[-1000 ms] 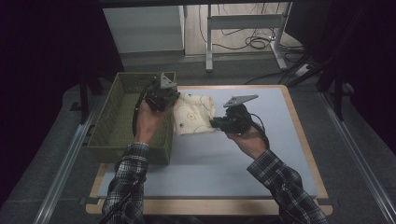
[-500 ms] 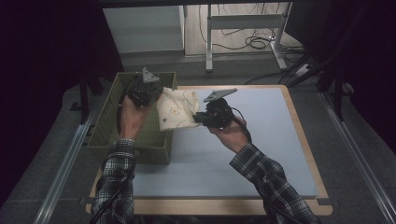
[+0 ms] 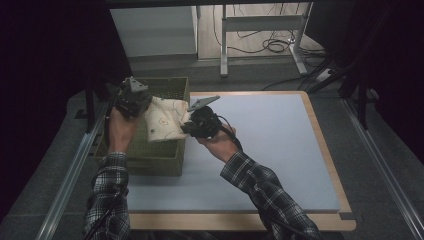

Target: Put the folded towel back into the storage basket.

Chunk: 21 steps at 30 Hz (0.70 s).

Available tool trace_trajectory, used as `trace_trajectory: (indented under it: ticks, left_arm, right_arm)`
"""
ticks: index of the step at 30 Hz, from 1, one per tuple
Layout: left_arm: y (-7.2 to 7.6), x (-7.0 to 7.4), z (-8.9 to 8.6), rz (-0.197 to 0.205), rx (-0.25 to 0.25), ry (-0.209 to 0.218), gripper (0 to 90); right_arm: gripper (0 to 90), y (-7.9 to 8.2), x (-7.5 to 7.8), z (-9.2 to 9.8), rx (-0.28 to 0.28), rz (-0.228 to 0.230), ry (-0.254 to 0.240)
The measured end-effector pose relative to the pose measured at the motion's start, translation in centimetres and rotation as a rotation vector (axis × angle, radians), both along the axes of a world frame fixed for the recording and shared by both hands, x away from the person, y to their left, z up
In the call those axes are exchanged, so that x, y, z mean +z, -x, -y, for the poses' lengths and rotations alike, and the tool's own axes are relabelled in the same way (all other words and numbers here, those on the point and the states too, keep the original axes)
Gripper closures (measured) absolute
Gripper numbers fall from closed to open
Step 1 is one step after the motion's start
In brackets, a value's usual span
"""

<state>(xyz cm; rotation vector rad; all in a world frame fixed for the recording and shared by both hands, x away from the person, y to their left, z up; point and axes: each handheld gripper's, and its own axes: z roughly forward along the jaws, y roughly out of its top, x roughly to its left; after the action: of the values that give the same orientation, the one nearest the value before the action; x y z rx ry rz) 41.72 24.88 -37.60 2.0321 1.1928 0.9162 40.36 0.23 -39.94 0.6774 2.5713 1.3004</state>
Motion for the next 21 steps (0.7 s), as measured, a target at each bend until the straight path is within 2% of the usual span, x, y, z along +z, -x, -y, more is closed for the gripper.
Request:
trace_trajectory:
  ticks: [11, 15, 21]
  left_arm:
    - [1.1, -2.0, -4.0, -0.034, 0.064, -0.022, 82.9]
    - [1.5, -2.8, -5.4, -0.048, 0.082, -0.013, 82.9]
    - [1.1, -4.1, -6.0, -0.071, 0.085, -0.013, 82.8]
  right_arm:
    - [81.7, 0.5, -1.7, -5.4, 0.062, -0.011, 0.056]
    - [81.8, 0.8, -2.5, -7.4, 0.086, -0.014, 0.087]
    - [81.7, 0.8, -3.6, -9.1, 0.096, -0.016, 0.137]
